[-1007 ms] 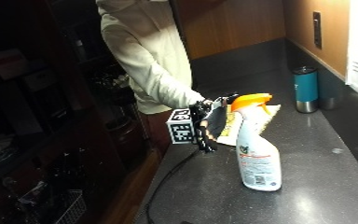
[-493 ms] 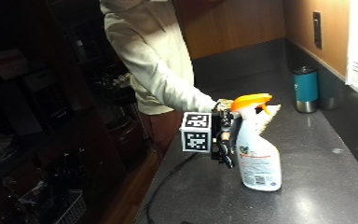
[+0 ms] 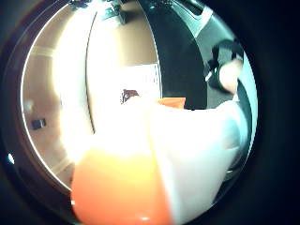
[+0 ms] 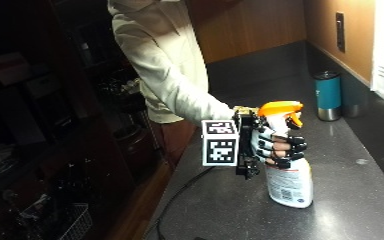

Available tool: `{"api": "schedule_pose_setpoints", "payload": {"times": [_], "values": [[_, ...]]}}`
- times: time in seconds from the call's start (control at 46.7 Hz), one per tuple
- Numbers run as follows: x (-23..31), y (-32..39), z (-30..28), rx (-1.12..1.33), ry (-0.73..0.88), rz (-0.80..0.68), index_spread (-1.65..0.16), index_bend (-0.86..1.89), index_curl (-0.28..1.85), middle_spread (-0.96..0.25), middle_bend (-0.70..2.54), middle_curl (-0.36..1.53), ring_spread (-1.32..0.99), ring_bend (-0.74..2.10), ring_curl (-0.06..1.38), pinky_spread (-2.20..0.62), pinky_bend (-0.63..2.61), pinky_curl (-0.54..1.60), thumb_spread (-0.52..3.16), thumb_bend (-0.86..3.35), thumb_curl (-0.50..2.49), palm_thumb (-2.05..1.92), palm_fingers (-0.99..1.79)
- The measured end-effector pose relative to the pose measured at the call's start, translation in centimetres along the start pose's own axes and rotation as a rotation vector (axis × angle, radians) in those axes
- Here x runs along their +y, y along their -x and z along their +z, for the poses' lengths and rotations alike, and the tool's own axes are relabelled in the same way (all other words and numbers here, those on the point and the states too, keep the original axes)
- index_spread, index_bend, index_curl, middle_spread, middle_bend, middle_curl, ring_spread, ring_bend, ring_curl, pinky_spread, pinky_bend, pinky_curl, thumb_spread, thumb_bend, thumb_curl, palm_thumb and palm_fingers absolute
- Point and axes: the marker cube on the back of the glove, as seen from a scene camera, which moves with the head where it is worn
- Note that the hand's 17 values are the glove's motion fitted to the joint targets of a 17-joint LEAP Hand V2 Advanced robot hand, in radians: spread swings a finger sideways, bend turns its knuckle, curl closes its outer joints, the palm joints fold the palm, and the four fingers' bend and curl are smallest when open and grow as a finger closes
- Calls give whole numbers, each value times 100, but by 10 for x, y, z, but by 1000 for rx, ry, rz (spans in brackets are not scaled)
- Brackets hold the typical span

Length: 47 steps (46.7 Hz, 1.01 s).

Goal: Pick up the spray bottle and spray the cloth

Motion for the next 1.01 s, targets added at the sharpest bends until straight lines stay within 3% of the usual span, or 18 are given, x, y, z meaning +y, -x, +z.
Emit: {"api": "schedule_pose_setpoints", "payload": {"times": [0.171, 0.343, 0.622, 0.772, 1.007], "values": [[-7, 3, 7, 35, 19, -16, -22, 30, 41, -10, 50, 44, -15, 55, 38, 2, 9, 25, 59, 0, 56, 97, 125], [-11, 7, 8, 113, 37, -51, -18, 39, 47, -10, 58, 48, -17, 58, 41, -4, 16, 25, 40, -3, 62, 99, 133], [-11, 30, 8, 362, 204, -139, -15, 45, 51, -11, 59, 49, -17, 60, 43, -13, 23, 31, 22, -3, 68, 98, 138], [-13, 57, 2, 568, 376, -261, -14, 47, 52, -11, 60, 50, -18, 60, 44, -15, 24, 33, 16, -4, 69, 96, 138], [32, 90, 11, 926, 635, -527, -14, 48, 52, -11, 61, 50, -18, 61, 45, -17, 25, 35, 11, -3, 71, 95, 138]]}}
